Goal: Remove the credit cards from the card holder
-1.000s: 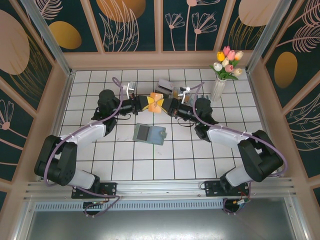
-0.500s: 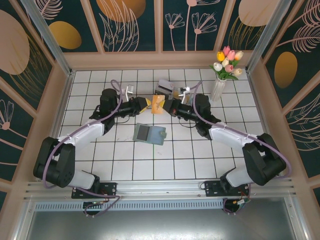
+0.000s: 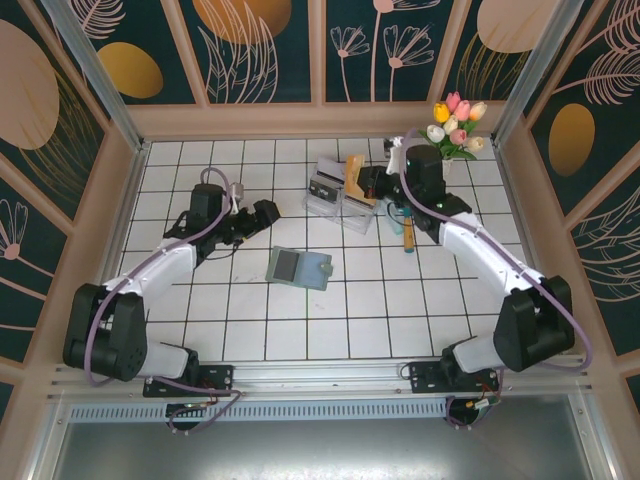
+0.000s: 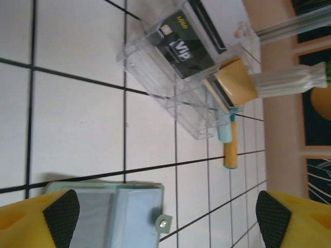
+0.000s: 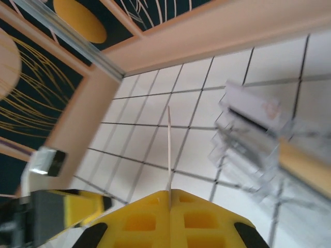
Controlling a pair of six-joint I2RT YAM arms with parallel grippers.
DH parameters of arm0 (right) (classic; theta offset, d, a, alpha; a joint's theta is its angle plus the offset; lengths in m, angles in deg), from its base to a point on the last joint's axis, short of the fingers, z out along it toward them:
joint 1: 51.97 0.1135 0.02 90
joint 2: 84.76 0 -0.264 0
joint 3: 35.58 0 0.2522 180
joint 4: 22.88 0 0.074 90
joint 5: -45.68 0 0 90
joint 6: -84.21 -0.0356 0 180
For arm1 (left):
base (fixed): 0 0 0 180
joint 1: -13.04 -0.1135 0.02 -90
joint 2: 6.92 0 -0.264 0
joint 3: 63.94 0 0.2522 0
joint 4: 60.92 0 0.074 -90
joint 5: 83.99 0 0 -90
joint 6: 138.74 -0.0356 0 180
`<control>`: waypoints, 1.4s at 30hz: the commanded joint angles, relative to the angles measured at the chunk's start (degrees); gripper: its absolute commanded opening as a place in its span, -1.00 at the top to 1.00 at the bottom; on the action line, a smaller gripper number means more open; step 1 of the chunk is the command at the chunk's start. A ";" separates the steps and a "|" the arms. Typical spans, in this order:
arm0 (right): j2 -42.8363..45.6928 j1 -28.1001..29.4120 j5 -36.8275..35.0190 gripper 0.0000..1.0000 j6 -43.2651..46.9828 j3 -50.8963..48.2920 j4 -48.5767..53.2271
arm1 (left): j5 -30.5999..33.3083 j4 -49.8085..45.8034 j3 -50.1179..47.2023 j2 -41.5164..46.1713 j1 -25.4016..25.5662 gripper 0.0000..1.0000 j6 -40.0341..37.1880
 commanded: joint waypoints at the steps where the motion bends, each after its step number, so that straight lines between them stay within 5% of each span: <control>1: -3.57 -0.35 -4.08 1.00 15.10 5.86 7.75 | 3.50 -5.14 0.91 4.12 -0.27 -0.97 -5.50; 12: -11.88 -0.48 -3.31 1.00 41.08 13.71 13.19 | 9.73 -10.58 0.03 8.10 -0.25 -0.97 -10.44; 23: -18.69 -0.46 -7.54 1.00 56.06 18.31 21.86 | 10.68 -10.87 0.22 7.22 -0.28 -0.97 -12.14; 42: -27.97 -0.61 -12.57 1.00 63.37 28.92 34.77 | 8.83 -10.06 -0.45 6.50 -0.26 -0.97 -12.14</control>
